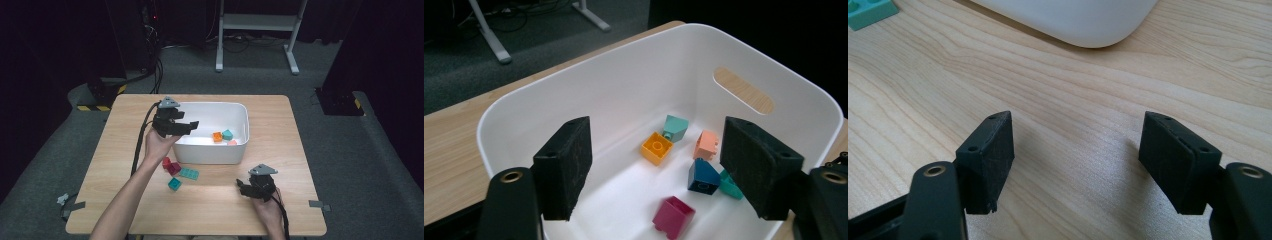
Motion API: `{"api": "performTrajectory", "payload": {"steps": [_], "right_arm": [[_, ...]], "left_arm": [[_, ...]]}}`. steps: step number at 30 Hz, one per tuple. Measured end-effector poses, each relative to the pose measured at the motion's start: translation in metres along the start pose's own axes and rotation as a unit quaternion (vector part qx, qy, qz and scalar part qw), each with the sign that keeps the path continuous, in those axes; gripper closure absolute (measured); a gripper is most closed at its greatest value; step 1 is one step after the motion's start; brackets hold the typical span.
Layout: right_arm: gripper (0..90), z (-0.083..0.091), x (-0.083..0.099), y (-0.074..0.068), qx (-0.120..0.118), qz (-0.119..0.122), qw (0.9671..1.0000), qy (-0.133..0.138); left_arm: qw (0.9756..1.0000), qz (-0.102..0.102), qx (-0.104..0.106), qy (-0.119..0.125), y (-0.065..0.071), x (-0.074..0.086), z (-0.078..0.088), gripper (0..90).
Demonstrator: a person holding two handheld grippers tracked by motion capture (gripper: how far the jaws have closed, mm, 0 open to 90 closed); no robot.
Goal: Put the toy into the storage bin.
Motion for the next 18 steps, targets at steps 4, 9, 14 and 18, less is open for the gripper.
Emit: {"api": "performTrajectory", "payload": {"steps": [4, 9, 14, 18], "right_arm": [[30.0, 0.000, 0.000, 0.000, 0.000, 0.000, 1.0000, 0.000], [30.0, 0.000, 0.000, 0.000, 0.000, 0.000, 1.0000, 0.000], [29.9, 0.000, 0.000, 0.000, 0.000, -0.001, 1.0000, 0.000], [29.9, 0.000, 0.000, 0.000, 0.000, -0.001, 1.0000, 0.000]], "left_arm": [[0.9999, -0.005, -0.005, 0.008, -0.001, 0.001, 0.012, 26.7], [0.9996, 0.000, -0.018, 0.022, -0.010, 0.010, 0.036, 25.7], [0.9991, 0.008, -0.028, 0.031, -0.020, 0.023, 0.056, 25.8], [0.9986, 0.018, -0.038, 0.033, -0.027, 0.039, 0.066, 25.7]]}}
Point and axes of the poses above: each handheld gripper's, and its own axes: z roughly backward along the jaws, x roughly out of its underside, y roughly to its right, the point moved 9 cm from there along -z, roughly forward along the jaws, and after that the axes turned 3 degrees about -x, right-handed, at the moved point
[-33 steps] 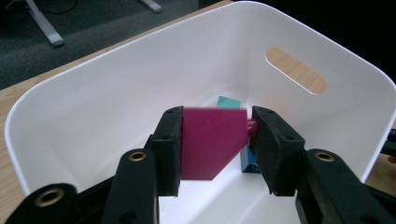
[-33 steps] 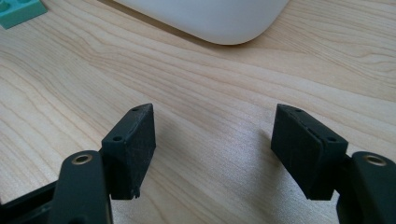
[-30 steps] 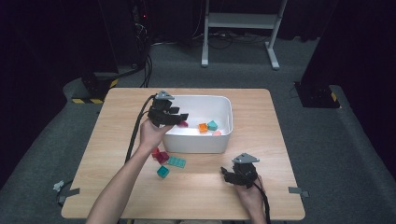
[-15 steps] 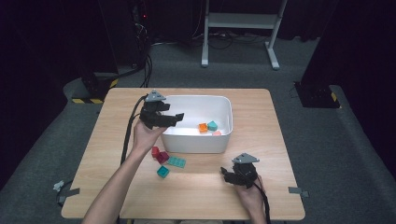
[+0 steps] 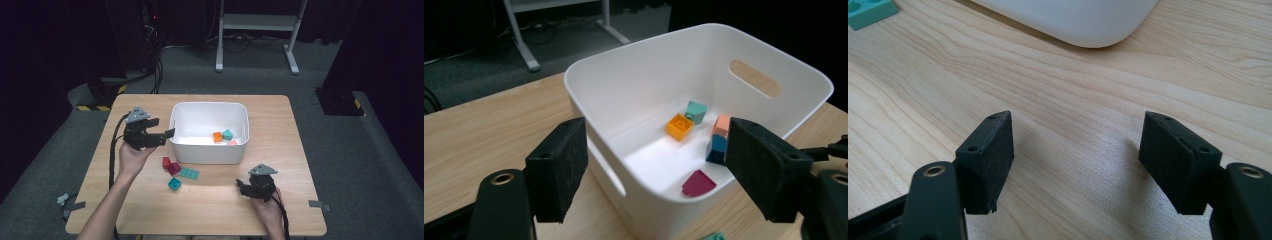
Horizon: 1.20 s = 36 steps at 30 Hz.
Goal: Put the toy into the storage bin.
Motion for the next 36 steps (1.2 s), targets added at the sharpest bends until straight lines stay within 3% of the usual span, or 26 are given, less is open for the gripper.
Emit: {"api": "performTrajectory", "payload": {"steps": [6, 10, 21, 24, 27, 36], "right_arm": [[29.9, 0.000, 0.000, 0.000, 0.000, 0.000, 1.0000, 0.000], [29.8, 0.000, 0.000, 0.000, 0.000, 0.000, 1.0000, 0.000], [29.8, 0.000, 0.000, 0.000, 0.000, 0.000, 1.0000, 0.000], [29.8, 0.000, 0.000, 0.000, 0.000, 0.000, 1.0000, 0.000], [29.8, 0.000, 0.000, 0.000, 0.000, 0.000, 1.0000, 0.000], [29.8, 0.000, 0.000, 0.000, 0.000, 0.000, 1.0000, -0.001]], "left_arm": [[0.9996, 0.001, -0.024, -0.017, -0.009, 0.028, 0.012, 25.1], [0.9990, 0.015, -0.031, -0.027, -0.015, 0.046, 0.013, 25.7], [0.9941, 0.033, -0.057, -0.087, -0.021, 0.102, -0.017, 28.7], [0.9934, 0.046, -0.052, -0.091, -0.021, 0.110, -0.024, 30.2], [0.9927, 0.044, -0.053, -0.099, -0.020, 0.115, -0.029, 31.1], [0.9896, 0.063, -0.065, -0.112, -0.022, 0.130, -0.048, 35.6]]}}
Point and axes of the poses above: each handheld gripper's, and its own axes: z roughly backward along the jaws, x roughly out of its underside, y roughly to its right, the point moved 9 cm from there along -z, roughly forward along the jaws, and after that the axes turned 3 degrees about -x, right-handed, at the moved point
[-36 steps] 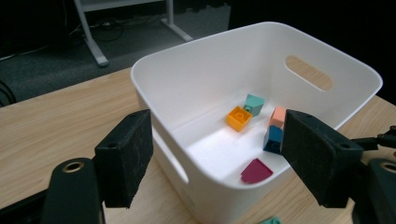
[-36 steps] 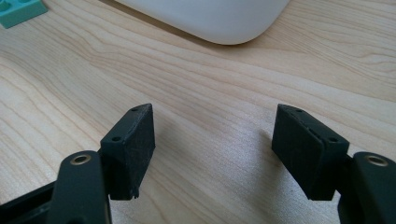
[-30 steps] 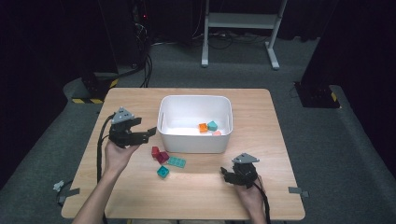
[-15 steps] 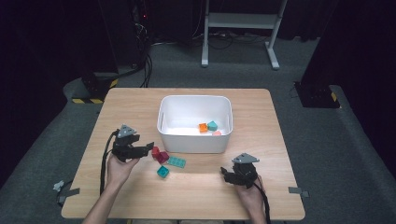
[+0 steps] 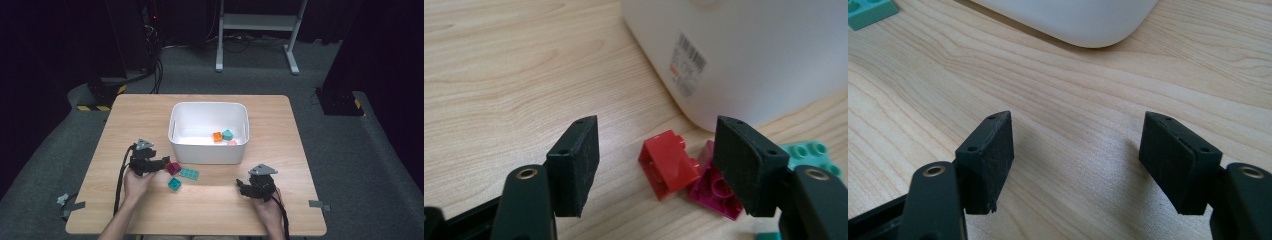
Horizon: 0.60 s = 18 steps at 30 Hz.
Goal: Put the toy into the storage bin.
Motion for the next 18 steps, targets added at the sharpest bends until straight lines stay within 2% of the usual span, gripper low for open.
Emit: {"api": "performTrajectory", "payload": {"steps": [4, 7, 11, 18], "right_arm": [[29.8, 0.000, 0.000, 0.000, 0.000, 0.000, 1.0000, 0.000], [29.8, 0.000, 0.000, 0.000, 0.000, 0.000, 1.0000, 0.000], [29.8, 0.000, 0.000, 0.000, 0.000, 0.000, 1.0000, 0.000], [29.8, 0.000, 0.000, 0.000, 0.000, 0.000, 1.0000, 0.000]], "left_arm": [[1.0000, 0.009, 0.001, 0.002, 0.002, 0.001, -0.005, 36.3], [1.0000, 0.006, 0.000, 0.000, 0.003, 0.002, -0.009, 37.2], [0.9999, 0.013, 0.003, -0.006, 0.002, 0.003, -0.012, 39.3], [0.9997, 0.021, -0.004, -0.013, 0.000, 0.008, -0.018, 46.6]]}}
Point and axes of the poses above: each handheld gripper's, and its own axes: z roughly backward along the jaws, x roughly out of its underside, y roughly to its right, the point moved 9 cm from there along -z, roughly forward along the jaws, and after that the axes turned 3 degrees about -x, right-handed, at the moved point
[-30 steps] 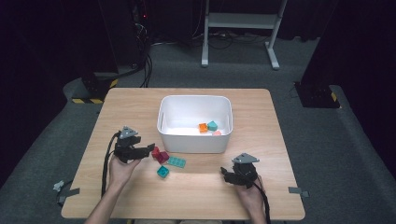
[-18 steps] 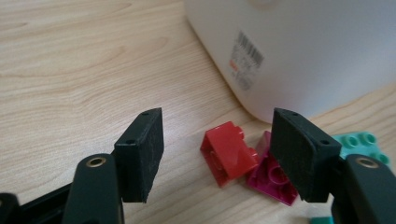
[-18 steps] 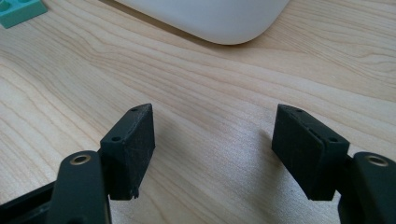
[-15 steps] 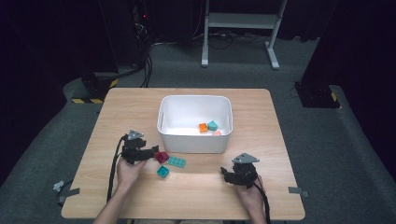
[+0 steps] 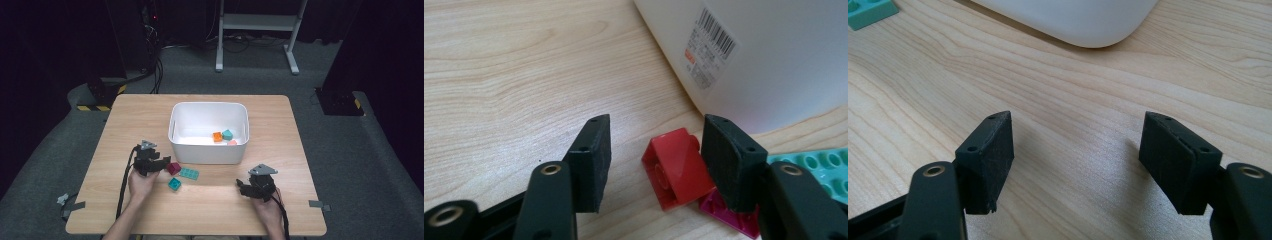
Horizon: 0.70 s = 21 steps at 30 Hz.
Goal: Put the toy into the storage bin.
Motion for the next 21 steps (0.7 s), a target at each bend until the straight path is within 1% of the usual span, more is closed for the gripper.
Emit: {"api": "performTrajectory", "payload": {"steps": [5, 9, 10, 11, 17, 19, 21], "right_arm": [[29.8, 0.0000, 0.0000, 0.0000, 0.000, 0.000, 1.0000, 0.000], [29.8, 0.0000, 0.0000, 0.0000, 0.000, 0.000, 1.0000, 0.000], [29.8, 0.0000, 0.0000, 0.0000, 0.000, 0.000, 1.0000, 0.000], [29.8, 0.0000, 0.0000, 0.0000, 0.000, 0.000, 1.0000, 0.000], [29.8, 0.0000, 0.0000, 0.0000, 0.000, 0.000, 1.0000, 0.000], [29.8, 0.0000, 0.0000, -0.0001, 0.000, 0.000, 1.0000, 0.000], [29.8, 0.0000, 0.0000, 0.0000, 0.000, 0.000, 1.0000, 0.000]], "left_arm": [[1.0000, -0.001, 0.000, 0.001, -0.0008, 0.0008, -0.0001, 50.2], [0.9999, -0.013, -0.001, 0.002, 0.0002, 0.0014, 0.0003, 54.4], [0.9999, -0.013, -0.001, 0.002, 0.0002, 0.0014, 0.0003, 56.0], [0.9999, -0.014, 0.004, 0.001, 0.0013, 0.0020, 0.0000, 57.2], [0.9998, -0.011, 0.015, -0.010, 0.0012, 0.0071, -0.0034, 62.3], [0.9997, -0.003, 0.023, -0.008, 0.0000, 0.0088, -0.0035, 62.9], [0.9997, -0.010, 0.020, -0.007, -0.0005, 0.0088, -0.0027, 63.4]]}}
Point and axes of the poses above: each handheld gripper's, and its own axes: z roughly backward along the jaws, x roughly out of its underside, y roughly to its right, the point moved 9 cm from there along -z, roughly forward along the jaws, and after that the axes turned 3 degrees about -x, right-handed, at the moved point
